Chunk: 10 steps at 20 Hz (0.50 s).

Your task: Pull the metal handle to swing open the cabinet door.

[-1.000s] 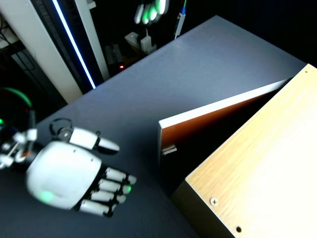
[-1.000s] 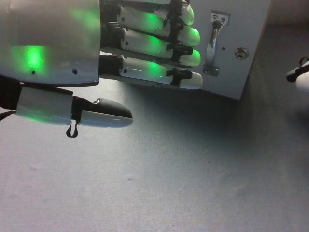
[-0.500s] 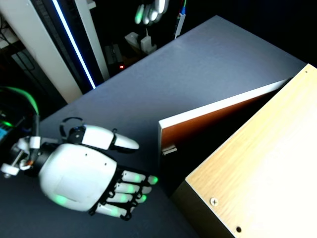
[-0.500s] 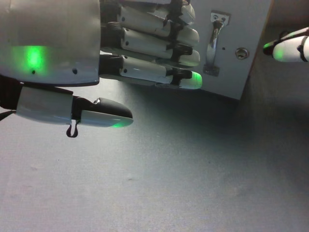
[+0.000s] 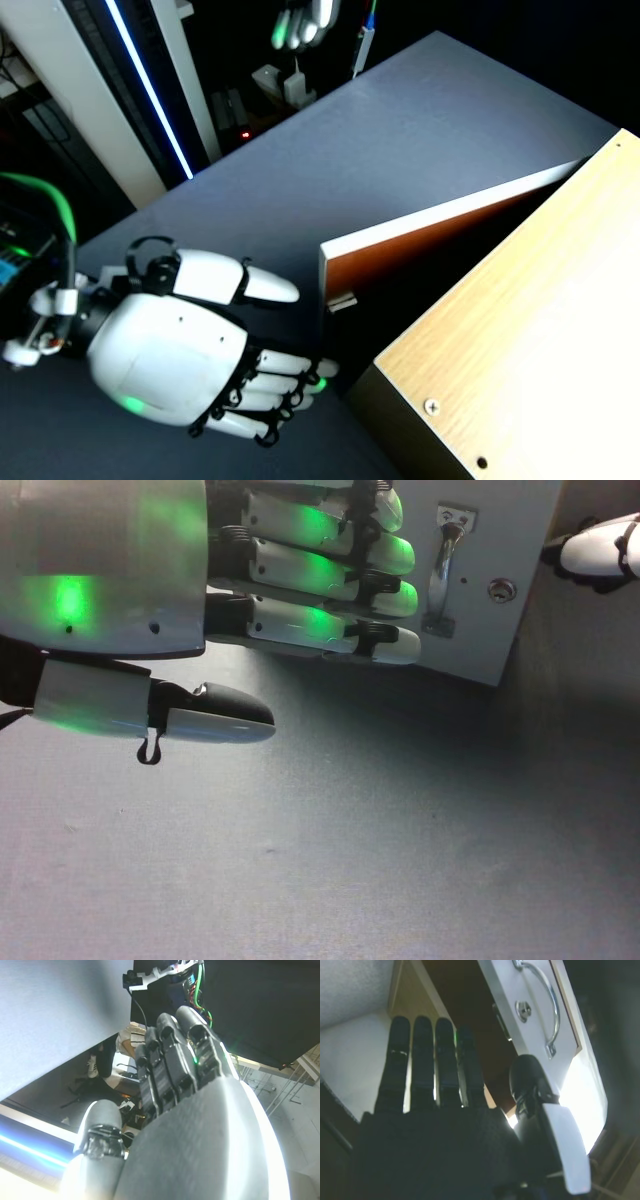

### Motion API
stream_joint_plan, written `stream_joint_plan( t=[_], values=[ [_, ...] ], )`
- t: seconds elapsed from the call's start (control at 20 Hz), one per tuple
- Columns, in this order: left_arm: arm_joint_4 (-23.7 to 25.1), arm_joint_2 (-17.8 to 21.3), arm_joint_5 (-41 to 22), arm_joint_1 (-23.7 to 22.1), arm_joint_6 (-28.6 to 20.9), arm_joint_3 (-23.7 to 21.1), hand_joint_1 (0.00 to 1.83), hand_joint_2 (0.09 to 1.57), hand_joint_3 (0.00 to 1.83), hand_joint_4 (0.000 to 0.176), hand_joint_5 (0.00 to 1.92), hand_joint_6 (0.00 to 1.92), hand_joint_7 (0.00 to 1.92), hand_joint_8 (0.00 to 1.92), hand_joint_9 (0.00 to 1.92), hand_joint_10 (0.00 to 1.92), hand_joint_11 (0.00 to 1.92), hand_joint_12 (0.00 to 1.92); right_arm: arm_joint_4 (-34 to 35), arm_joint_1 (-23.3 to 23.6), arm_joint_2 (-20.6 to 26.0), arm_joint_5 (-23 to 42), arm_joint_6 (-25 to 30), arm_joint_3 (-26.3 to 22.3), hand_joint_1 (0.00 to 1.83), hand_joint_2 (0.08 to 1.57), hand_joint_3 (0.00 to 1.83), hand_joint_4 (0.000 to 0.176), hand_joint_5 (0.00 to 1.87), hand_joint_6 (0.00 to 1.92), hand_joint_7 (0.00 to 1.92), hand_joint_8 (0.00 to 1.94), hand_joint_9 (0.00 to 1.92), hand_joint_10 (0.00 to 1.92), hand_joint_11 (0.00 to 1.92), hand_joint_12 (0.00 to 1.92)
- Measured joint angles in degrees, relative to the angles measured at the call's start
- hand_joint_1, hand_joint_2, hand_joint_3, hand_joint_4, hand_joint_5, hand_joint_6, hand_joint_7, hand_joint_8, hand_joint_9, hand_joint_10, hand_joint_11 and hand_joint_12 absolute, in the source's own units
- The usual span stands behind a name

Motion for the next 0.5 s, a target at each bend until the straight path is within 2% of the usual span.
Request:
stream_joint_plan(
  t=[0.25,0.5],
  values=[
    [0.0,0.0,-0.04,0.0,0.0,-0.02,0.0,1.56,0.0,0.0,0.45,0.01,0.46,0.01,0.43,0.01,0.04,0.89,-3.21,0.0,0.0,2.16,0.02,-0.17,0.0,1.41,0.0,0.0,0.31,0.0,0.33,0.0,0.29,0.0,0.0,0.79],
    [0.0,0.0,-0.04,0.0,0.0,0.0,0.0,1.56,0.0,0.0,0.47,0.0,0.46,0.0,0.43,0.0,0.06,0.86,-11.45,0.0,0.04,3.28,0.11,-1.07,0.0,1.43,0.0,0.0,0.32,0.0,0.33,0.0,0.29,0.0,0.0,0.8]
  ],
)
